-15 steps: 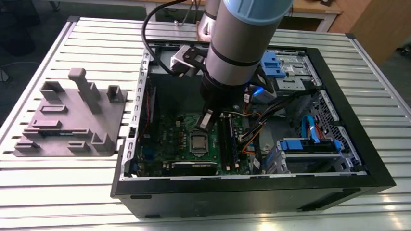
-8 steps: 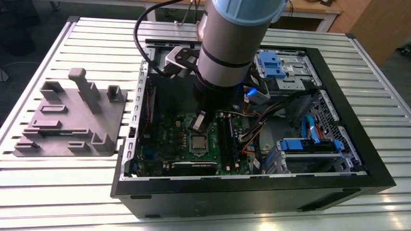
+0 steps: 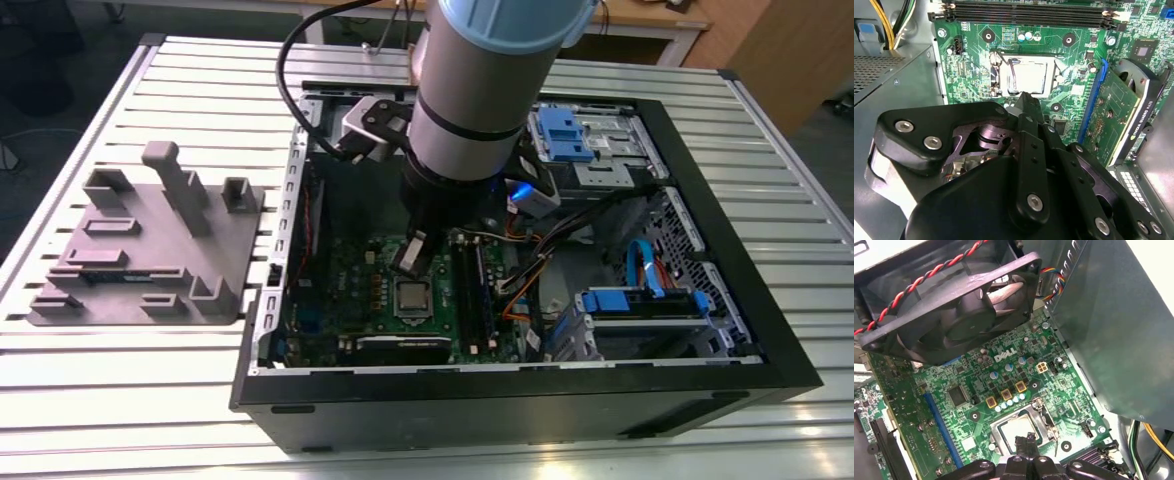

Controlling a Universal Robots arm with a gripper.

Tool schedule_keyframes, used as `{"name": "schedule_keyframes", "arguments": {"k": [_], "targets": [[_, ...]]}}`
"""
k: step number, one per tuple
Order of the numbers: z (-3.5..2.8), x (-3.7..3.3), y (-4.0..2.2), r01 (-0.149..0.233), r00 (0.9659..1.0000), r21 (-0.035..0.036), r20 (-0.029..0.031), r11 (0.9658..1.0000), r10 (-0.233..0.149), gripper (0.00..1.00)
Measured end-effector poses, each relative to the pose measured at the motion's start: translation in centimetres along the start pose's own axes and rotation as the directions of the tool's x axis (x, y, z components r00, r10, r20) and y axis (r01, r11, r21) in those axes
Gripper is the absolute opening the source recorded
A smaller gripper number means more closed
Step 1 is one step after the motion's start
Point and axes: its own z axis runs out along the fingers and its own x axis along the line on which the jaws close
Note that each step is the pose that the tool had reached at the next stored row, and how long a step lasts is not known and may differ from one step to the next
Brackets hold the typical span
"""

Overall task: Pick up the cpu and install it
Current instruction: 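Install the first cpu locking lever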

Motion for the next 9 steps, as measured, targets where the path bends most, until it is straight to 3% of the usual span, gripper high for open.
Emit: {"name": "schedule_keyframes", "arguments": {"k": [9], "targets": [[0.00, 0.01, 0.01, 0.000, 1.0000, 0.0000, 0.0001, 1.0000, 0.000, 0.10]]}}
